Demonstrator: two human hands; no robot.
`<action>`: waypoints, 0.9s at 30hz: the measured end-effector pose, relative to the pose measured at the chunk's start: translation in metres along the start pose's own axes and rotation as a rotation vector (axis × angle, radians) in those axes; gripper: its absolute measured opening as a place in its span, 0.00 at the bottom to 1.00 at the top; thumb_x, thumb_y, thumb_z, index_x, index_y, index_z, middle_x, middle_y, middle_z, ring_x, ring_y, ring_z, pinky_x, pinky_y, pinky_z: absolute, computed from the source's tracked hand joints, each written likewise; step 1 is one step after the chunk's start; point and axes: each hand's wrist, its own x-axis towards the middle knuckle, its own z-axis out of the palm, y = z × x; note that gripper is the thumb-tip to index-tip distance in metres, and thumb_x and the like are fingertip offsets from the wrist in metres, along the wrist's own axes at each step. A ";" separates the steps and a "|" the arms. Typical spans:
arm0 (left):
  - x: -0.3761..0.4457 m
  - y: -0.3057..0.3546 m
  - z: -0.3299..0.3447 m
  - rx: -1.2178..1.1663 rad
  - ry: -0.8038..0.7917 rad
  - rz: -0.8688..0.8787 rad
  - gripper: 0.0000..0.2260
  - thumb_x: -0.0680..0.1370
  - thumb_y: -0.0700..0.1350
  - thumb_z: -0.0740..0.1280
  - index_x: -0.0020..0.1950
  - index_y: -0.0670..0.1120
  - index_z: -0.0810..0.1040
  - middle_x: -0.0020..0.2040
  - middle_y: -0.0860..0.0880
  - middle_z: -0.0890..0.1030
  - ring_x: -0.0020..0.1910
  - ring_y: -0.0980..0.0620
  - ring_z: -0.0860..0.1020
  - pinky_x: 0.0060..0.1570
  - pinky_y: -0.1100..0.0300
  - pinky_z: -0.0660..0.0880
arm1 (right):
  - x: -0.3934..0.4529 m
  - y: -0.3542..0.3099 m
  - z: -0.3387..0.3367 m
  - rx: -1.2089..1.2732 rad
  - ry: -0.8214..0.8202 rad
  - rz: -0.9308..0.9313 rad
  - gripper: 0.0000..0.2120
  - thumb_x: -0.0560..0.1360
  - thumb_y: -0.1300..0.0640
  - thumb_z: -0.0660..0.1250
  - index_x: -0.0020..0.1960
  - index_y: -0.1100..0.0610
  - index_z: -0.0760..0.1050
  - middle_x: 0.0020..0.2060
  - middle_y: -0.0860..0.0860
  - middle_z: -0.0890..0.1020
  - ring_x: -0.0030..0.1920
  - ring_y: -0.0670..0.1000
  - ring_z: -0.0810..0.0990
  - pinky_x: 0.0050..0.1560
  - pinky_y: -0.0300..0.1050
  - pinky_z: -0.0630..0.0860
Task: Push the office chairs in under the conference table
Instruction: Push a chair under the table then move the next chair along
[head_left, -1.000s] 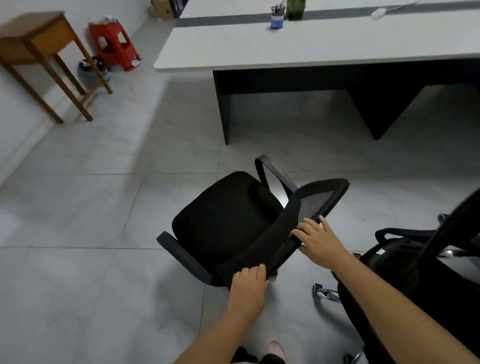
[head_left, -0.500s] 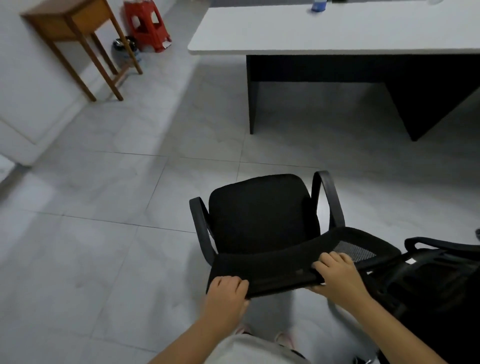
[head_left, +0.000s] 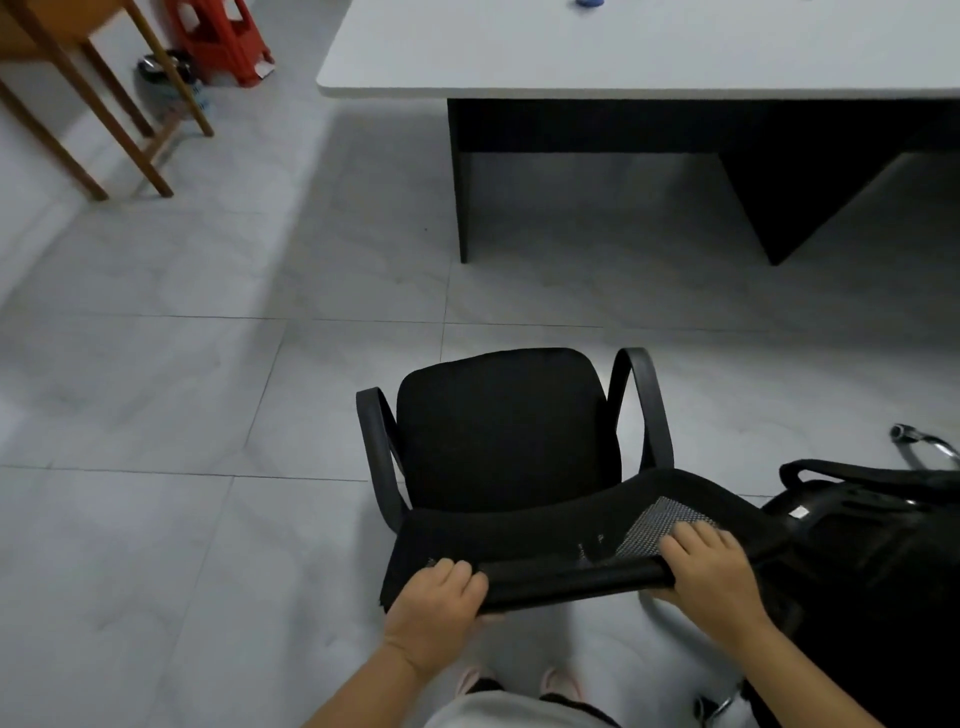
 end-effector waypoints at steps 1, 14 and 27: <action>0.003 -0.006 0.003 0.010 0.017 0.012 0.16 0.69 0.59 0.67 0.31 0.48 0.82 0.26 0.53 0.79 0.24 0.57 0.76 0.25 0.70 0.71 | 0.003 -0.001 0.002 0.004 0.015 0.009 0.24 0.42 0.46 0.83 0.26 0.59 0.74 0.23 0.53 0.76 0.24 0.55 0.76 0.29 0.44 0.71; 0.137 -0.111 0.017 0.040 0.107 0.030 0.19 0.49 0.59 0.80 0.28 0.48 0.81 0.26 0.53 0.78 0.27 0.56 0.74 0.26 0.68 0.67 | 0.117 0.009 0.027 0.092 0.017 0.190 0.24 0.39 0.46 0.82 0.25 0.56 0.75 0.23 0.51 0.77 0.23 0.51 0.76 0.21 0.35 0.69; 0.339 -0.176 0.029 0.005 0.029 -0.110 0.22 0.44 0.60 0.80 0.28 0.51 0.77 0.25 0.57 0.76 0.23 0.56 0.74 0.37 0.62 0.61 | 0.281 0.107 0.067 0.051 0.082 0.207 0.07 0.53 0.62 0.75 0.26 0.56 0.78 0.23 0.53 0.77 0.22 0.52 0.76 0.20 0.41 0.72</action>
